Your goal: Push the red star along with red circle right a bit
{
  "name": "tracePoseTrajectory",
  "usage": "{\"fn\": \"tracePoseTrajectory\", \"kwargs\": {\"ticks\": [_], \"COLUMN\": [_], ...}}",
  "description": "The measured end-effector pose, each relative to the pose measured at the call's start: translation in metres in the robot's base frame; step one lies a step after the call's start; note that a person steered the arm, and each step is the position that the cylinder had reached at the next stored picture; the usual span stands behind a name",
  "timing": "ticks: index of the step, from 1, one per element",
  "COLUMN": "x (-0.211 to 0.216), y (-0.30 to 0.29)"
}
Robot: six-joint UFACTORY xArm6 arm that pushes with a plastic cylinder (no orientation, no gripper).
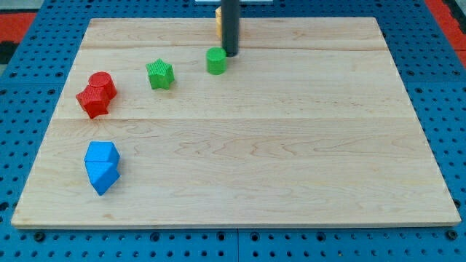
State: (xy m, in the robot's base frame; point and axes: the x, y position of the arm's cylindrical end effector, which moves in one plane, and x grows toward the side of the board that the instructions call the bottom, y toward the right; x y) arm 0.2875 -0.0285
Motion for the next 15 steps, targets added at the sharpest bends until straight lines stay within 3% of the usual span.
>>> {"fn": "tracePoseTrajectory", "kwargs": {"ticks": [2, 6, 10, 11, 15], "x": [0.018, 0.019, 0.019, 0.02, 0.087], "y": [-0.09, -0.19, -0.183, -0.157, -0.14]}}
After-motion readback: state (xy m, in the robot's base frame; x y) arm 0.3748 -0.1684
